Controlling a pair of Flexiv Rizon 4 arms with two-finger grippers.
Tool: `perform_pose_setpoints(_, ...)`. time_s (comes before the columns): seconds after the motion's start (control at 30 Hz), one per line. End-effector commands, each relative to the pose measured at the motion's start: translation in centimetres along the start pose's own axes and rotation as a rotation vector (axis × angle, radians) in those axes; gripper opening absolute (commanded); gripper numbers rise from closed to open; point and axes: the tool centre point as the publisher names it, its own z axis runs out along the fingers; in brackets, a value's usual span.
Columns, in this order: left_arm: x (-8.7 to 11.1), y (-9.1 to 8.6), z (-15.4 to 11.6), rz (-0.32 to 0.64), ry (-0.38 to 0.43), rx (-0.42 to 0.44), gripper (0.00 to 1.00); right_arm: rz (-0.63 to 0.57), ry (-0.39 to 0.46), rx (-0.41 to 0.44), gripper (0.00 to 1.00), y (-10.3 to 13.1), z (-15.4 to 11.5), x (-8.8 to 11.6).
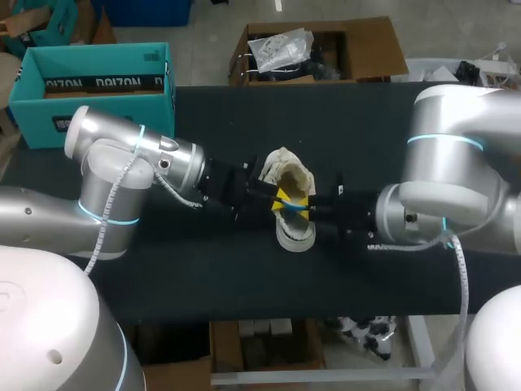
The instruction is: Open the shoe tongue, take the insole out of the shoe, put the insole back into the shoe, and pack the shoe into the shoebox
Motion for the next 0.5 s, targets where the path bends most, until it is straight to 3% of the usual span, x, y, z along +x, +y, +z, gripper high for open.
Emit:
perform_pose_setpoints(0.03,0.0,-0.1,0.0,0.002,0.001,-0.005,0.0,-0.011,0.003,-0.016,0.43,-0.9,-0.4,-0.2)
perform_pose_setpoints(0.07,0.1,-0.1,0.0,0.002,0.001,-0.007,0.0,-0.014,0.001,-0.019,0.4,-1.2,-0.5,-0.2)
perform_pose_setpoints(0.1,0.1,-0.1,0.0,0.001,0.001,-0.008,0.0,-0.017,0.0,-0.02,0.29,-1.4,-0.6,-0.2)
perform_pose_setpoints(0.13,0.2,-0.1,0.1,-0.001,0.001,-0.012,0.0,-0.019,-0.001,-0.02,0.07,-1.5,-0.6,-0.1)
perform_pose_setpoints(0.17,0.3,0.0,0.1,-0.003,0.002,-0.011,0.0,-0.029,-0.005,-0.016,0.0,-1.7,-0.6,-0.1)
perform_pose_setpoints(0.3,0.4,-0.2,0.2,-0.014,0.006,-0.012,0.0,-0.037,-0.029,-0.015,0.0,-1.7,-0.1,-0.2)
perform_pose_setpoints(0.33,0.3,-0.3,0.1,-0.015,0.007,-0.013,0.04,-0.035,-0.033,-0.014,0.0,-1.5,0.1,-0.3)
perform_pose_setpoints(0.4,0.1,-0.8,-0.6,-0.02,0.01,-0.015,0.87,-0.042,-0.052,-0.018,0.0,-1.1,0.4,-0.5)
perform_pose_setpoints(0.43,0.0,-1.1,-1.0,-0.024,0.013,-0.016,1.0,-0.043,-0.055,-0.017,0.0,-0.9,0.5,-0.7)
perform_pose_setpoints(0.5,-0.3,-1.5,-2.0,-0.032,0.011,-0.013,1.0,-0.052,-0.073,-0.023,0.0,-0.4,0.6,-1.0)
